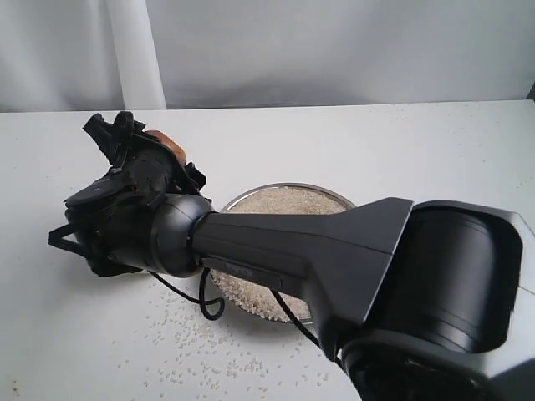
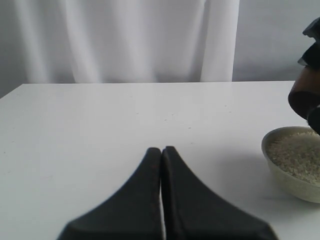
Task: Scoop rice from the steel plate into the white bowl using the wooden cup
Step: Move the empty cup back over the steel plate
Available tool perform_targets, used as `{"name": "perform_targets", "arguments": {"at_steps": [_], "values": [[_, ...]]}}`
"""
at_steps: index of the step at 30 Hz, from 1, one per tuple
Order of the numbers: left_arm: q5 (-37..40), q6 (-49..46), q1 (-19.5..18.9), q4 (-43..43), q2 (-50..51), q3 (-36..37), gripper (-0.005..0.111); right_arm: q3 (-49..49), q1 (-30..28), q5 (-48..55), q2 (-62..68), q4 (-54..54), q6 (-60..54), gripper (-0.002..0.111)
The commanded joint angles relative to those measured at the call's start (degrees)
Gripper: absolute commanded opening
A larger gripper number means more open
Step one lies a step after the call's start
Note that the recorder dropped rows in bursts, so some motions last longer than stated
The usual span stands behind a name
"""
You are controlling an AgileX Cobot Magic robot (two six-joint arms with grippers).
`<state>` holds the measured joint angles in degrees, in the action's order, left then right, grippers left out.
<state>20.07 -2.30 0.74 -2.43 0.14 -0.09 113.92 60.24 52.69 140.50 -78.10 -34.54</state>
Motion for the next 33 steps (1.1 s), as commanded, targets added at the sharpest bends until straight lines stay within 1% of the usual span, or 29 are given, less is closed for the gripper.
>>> {"name": "perform_targets", "arguments": {"at_steps": [1, 4, 6, 9, 12, 14, 16, 18, 21, 25, 30, 33], "values": [[-0.3, 0.2, 0.1, 0.0, -0.1, 0.1, 0.000, -0.9, -0.4, 1.6, -2.4, -2.1, 1.3, 0.000], [-0.3, 0.2, 0.1, 0.0, -0.1, 0.1, 0.000, -0.9, -0.4, 2.1, -4.8, 1.8, 9.9, 0.000], [-0.3, 0.2, 0.1, 0.0, -0.1, 0.1, 0.000, -0.8, -0.4, 2.7, -6.9, 6.2, 10.4, 0.000], [-0.3, 0.2, 0.1, 0.0, -0.1, 0.1, 0.000, -0.8, -1.3, 4.8, -11.5, 18.4, 7.5, 0.000], [-0.3, 0.2, 0.1, 0.0, -0.1, 0.1, 0.000, -0.8, -3.9, 5.8, -16.4, 36.3, 2.2, 0.000], [-0.3, 0.2, 0.1, 0.0, -0.1, 0.1, 0.000, -0.8, -6.0, 6.0, -19.3, 45.4, 0.5, 0.000], [-0.3, 0.2, 0.1, 0.0, -0.1, 0.1, 0.000, -0.8, -8.4, 6.7, -22.0, 52.9, -0.5, 0.000], [-0.3, 0.2, 0.1, 0.0, -0.1, 0.1, 0.000, -0.8, -10.1, 9.6, -23.7, 56.8, -2.4, 0.000], [-0.3, 0.2, 0.1, 0.0, -0.1, 0.1, 0.000, -0.8, -12.5, 17.3, -24.9, 59.3, -4.2, 0.000], [-0.3, 0.2, 0.1, 0.0, -0.1, 0.1, 0.000, -2.4, -15.9, 17.3, -25.2, 59.7, -2.7, 0.000], [-0.3, 0.2, 0.1, 0.0, -0.1, 0.1, 0.000, -10.0, -19.8, 17.3, -25.2, 59.9, -2.2, 0.000], [-0.3, 0.2, 0.1, 0.0, -0.1, 0.1, 0.000, -17.2, -21.6, 17.3, -25.2, 56.1, -0.6, 0.000]]}}
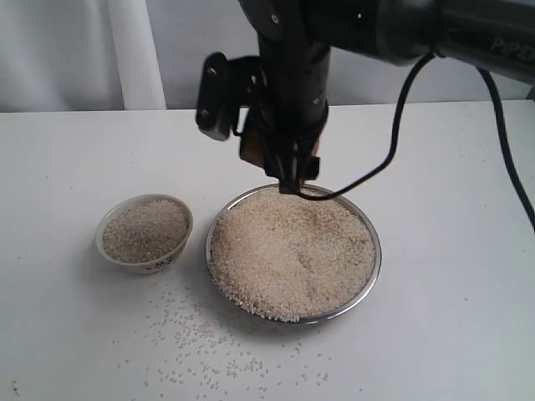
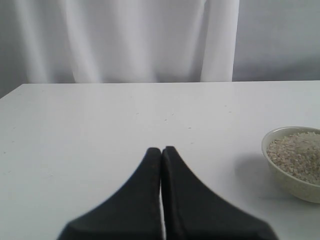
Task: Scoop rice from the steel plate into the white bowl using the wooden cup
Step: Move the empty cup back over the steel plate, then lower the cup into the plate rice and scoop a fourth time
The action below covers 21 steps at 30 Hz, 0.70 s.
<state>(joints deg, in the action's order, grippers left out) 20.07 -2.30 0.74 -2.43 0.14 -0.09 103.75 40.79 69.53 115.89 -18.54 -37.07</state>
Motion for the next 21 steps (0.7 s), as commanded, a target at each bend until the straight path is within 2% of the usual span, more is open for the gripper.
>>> {"name": "perform_targets", "arguments": {"at_steps": [1, 6, 11, 21], "values": [[-0.3, 0.2, 0.1, 0.0, -0.1, 0.1, 0.000, -9.4, -2.5, 0.4, -0.6, -6.1, 3.3, 0.000], [-0.3, 0.2, 0.1, 0.0, -0.1, 0.1, 0.000, -19.7, -3.0, -7.1, -0.6, -18.6, 10.5, 0.000], [-0.3, 0.2, 0.1, 0.0, -0.1, 0.1, 0.000, -25.7, -2.4, -6.1, -0.6, -28.9, 11.6, 0.000], [-0.3, 0.2, 0.1, 0.0, -0.1, 0.1, 0.000, -28.0, 3.6, -6.1, -0.1, -40.0, 14.5, 0.000]]}}
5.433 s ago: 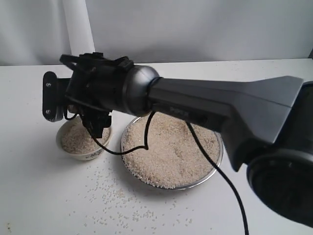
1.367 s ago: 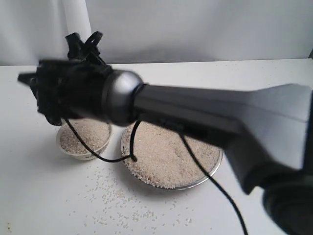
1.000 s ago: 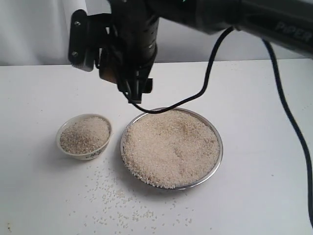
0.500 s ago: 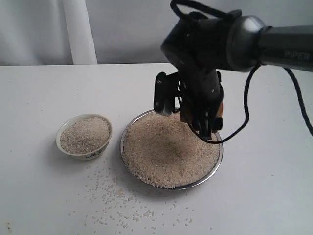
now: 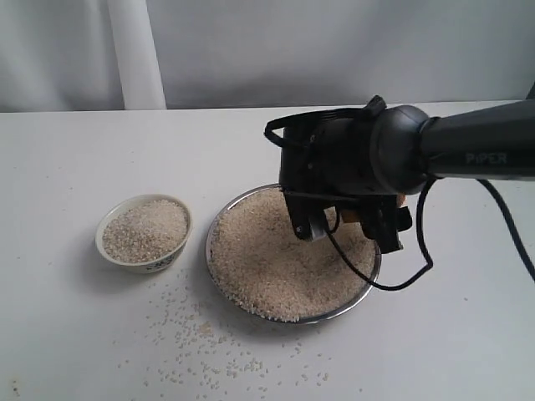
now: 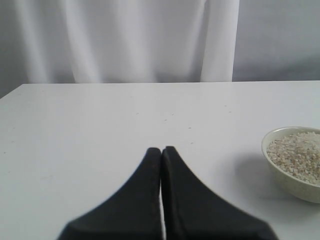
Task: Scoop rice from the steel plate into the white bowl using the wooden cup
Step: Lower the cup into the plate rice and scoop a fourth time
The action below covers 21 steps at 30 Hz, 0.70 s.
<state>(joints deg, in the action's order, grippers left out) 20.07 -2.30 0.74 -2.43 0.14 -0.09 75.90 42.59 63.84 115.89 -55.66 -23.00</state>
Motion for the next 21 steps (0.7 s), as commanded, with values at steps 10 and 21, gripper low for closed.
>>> {"name": "perform_targets", "arguments": {"at_steps": [10, 21], "values": [[-0.3, 0.2, 0.1, 0.0, -0.1, 0.1, 0.000, -0.2, 5.0, 2.7, 7.8, -9.6, 1.0, 0.000], [-0.3, 0.2, 0.1, 0.0, -0.1, 0.1, 0.000, -0.2, 5.0, -4.8, 8.5, -5.2, 1.3, 0.000]]}}
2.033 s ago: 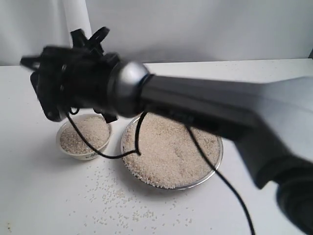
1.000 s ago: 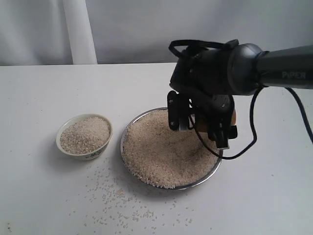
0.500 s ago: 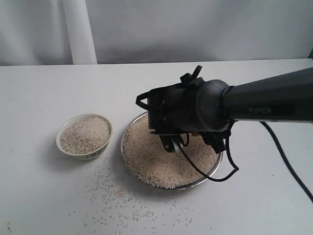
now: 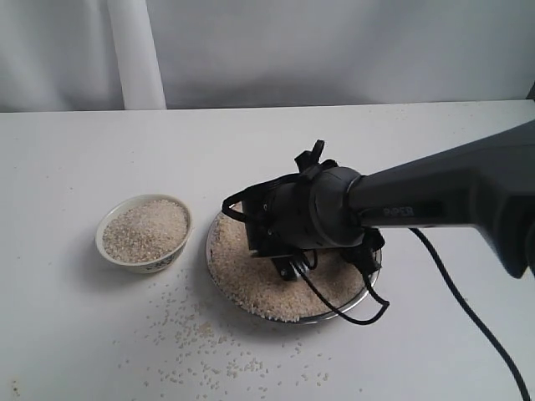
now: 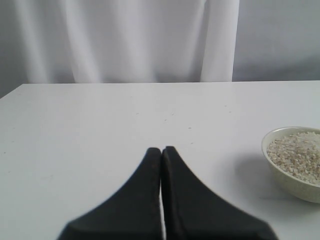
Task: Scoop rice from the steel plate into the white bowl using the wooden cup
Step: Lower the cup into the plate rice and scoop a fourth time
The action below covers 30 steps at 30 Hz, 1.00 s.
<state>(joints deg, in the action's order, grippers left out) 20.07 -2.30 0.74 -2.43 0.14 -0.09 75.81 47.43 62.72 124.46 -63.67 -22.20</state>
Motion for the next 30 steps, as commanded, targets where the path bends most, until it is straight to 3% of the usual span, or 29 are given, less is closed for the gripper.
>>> {"name": "perform_targets", "arguments": {"at_steps": [1, 30], "values": [[-0.3, 0.2, 0.1, 0.0, -0.1, 0.1, 0.000, -0.1, 0.2, -4.3, -0.1, 3.2, 0.4, 0.000], [-0.3, 0.2, 0.1, 0.0, -0.1, 0.1, 0.000, -0.1, 0.2, -15.4, -0.1, 16.8, 0.9, 0.000]]}}
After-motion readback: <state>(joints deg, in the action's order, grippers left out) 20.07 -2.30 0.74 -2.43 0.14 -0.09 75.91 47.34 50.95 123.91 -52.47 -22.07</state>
